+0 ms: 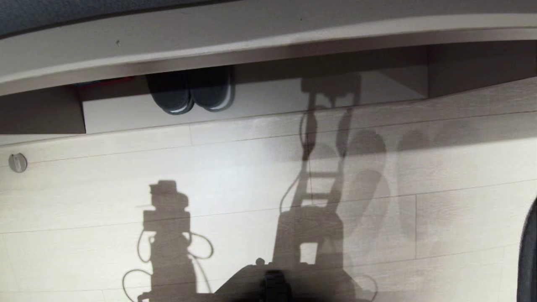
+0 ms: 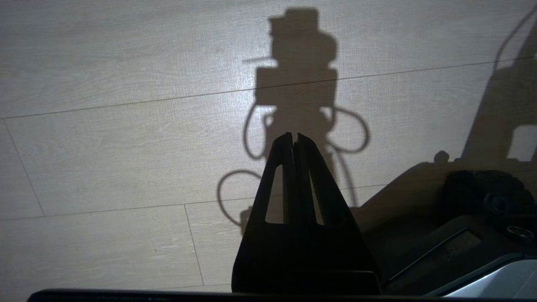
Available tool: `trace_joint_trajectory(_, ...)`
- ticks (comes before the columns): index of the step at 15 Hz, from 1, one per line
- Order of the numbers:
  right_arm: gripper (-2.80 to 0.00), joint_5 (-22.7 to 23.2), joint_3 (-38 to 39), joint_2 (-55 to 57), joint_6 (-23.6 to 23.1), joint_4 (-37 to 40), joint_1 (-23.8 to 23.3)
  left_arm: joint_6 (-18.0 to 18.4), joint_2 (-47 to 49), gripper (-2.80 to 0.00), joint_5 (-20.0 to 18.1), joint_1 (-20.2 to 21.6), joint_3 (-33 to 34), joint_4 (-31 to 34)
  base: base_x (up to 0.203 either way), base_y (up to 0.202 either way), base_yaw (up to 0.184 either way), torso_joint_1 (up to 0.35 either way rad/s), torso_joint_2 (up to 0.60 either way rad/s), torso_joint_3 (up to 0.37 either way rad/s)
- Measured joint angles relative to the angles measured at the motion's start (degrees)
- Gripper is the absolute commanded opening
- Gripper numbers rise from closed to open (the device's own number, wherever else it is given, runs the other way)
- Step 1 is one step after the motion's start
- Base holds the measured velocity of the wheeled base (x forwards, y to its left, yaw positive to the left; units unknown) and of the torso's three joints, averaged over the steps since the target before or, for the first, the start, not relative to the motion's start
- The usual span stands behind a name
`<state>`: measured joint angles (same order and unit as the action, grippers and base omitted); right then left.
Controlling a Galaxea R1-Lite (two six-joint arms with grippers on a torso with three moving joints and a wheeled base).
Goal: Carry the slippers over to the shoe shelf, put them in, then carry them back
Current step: Place the slippers into the shoe cabinet
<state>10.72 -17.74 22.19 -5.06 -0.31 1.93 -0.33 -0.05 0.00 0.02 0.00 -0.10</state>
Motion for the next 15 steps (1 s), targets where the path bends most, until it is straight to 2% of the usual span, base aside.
trace_joint_trajectory(3, -2.80, 3.1, -6.7, 17.4, -2.2, -6.6, 1.6, 0.1, 0.0, -2.80, 0.0, 0.0, 0.0, 0.0, 0.000, 0.000, 0.000, 0.000, 0.00, 0.000)
trace_joint_trajectory(5, -2.80, 2.0, -10.7, 27.1, -4.0, -10.9, 5.7, 0.1, 0.0, -2.80, 0.0, 0.0, 0.0, 0.0, 0.000, 0.000, 0.000, 0.000, 0.00, 0.000)
trace_joint_trajectory(8, -2.80, -5.0, -14.7, 38.0, -4.9, -17.8, 16.1, 0.1, 0.0, -2.80, 0.0, 0.0, 0.0, 0.0, 0.000, 0.000, 0.000, 0.000, 0.00, 0.000)
trace_joint_trajectory(10, -2.80, -12.1, -16.8, 44.4, -5.3, -24.5, 21.3, 0.1, 0.0, -2.80, 0.0, 0.0, 0.0, 0.0, 0.000, 0.000, 0.000, 0.000, 0.00, 0.000)
trace_joint_trajectory(11, -2.80, -16.0, -18.2, 47.5, -5.5, -28.3, 22.7, 0.1, 0.0, -2.80, 0.0, 0.0, 0.0, 0.0, 0.000, 0.000, 0.000, 0.000, 0.00, 0.000)
trace_joint_trajectory(13, -2.80, -20.4, -20.0, 51.9, -5.3, -34.0, 23.8, 0.1, 0.0, -2.80, 0.0, 0.0, 0.0, 0.0, 0.000, 0.000, 0.000, 0.000, 0.00, 0.000)
trace_joint_trajectory(15, -2.80, -21.0, -20.6, 56.0, -5.0, -40.6, 23.3, 0.1, 0.0, -2.80, 0.0, 0.0, 0.0, 0.0, 0.000, 0.000, 0.000, 0.000, 0.00, 0.000)
